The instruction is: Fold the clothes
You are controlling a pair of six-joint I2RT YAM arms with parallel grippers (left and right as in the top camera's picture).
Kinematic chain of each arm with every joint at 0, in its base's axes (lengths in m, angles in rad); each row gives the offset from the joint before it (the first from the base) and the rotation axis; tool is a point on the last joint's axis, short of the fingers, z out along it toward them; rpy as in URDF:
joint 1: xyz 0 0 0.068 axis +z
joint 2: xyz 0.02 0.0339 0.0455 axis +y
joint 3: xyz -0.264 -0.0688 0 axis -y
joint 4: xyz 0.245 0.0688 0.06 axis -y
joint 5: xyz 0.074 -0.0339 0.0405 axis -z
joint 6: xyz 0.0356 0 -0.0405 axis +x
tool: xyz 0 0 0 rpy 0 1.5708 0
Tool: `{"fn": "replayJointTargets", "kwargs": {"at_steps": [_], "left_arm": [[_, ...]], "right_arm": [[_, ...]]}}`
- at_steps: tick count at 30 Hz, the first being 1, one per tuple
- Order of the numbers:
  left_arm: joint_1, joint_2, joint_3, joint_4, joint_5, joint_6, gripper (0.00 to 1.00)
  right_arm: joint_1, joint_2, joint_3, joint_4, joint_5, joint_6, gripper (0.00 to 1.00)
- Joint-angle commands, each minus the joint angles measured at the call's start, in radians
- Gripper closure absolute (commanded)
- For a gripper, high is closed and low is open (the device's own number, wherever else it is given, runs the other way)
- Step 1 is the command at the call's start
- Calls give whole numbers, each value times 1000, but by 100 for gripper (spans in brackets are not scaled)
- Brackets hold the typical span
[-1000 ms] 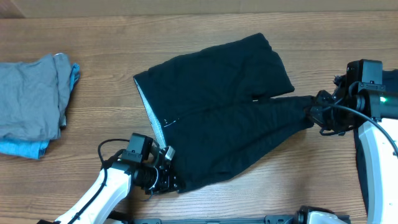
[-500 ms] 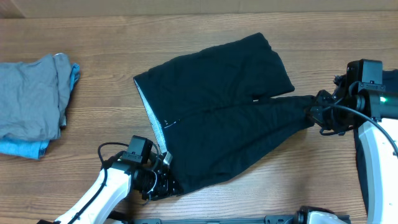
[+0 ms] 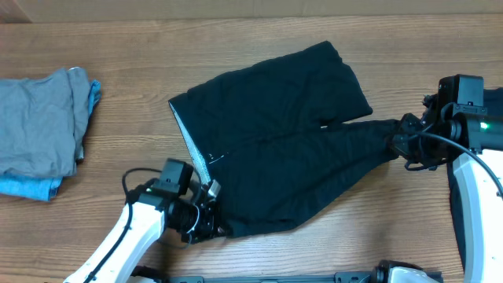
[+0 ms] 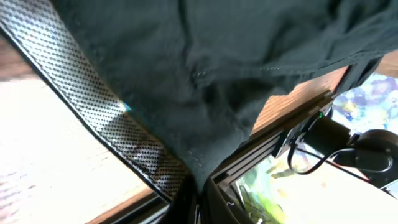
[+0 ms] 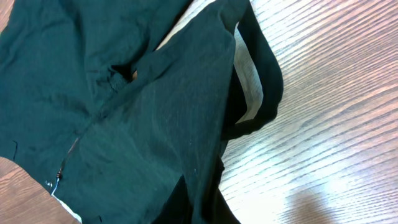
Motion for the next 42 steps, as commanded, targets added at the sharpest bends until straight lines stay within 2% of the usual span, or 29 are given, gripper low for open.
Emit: {"fn": "replayJointTargets", "kwargs": {"at_steps": [1, 5, 8, 10, 14, 18, 24, 26, 30, 33, 39, 42], "left_arm": [[12, 1, 133, -70, -20, 3, 96], [100, 0, 272, -196, -26, 42, 96], [203, 0, 380, -350, -175, 114, 96], [258, 0, 421, -410, -222, 143, 96], [406, -7, 502, -494, -224, 251, 96], [497, -11, 576, -568, -225, 324, 96], [519, -58, 672, -691, -338, 334, 96], [519, -87, 700, -727, -379, 299, 96], [519, -108, 702, -781, -389, 284, 96], [519, -108, 702, -778, -404, 272, 96], [519, -86, 702, -605, -439, 188, 96], [519, -31, 702, -533, -441, 187, 96]], "right_arm": [[-6, -6, 27, -1, 14, -4, 96], [-6, -6, 27, -23, 14, -4, 96], [-8, -6, 27, -24, 26, 4, 96], [-8, -6, 27, -27, 26, 3, 96], [-8, -6, 27, -64, 100, 23, 96], [-8, -6, 27, -95, 126, 34, 96], [-6, -8, 27, -145, 126, 43, 96], [-6, -20, 28, -171, 125, 53, 96], [-6, -49, 73, -232, 126, 56, 96], [-6, -53, 127, -266, 126, 56, 96], [-6, -3, 130, -134, 126, 56, 96], [0, 61, 130, -83, 120, 56, 96]]}}
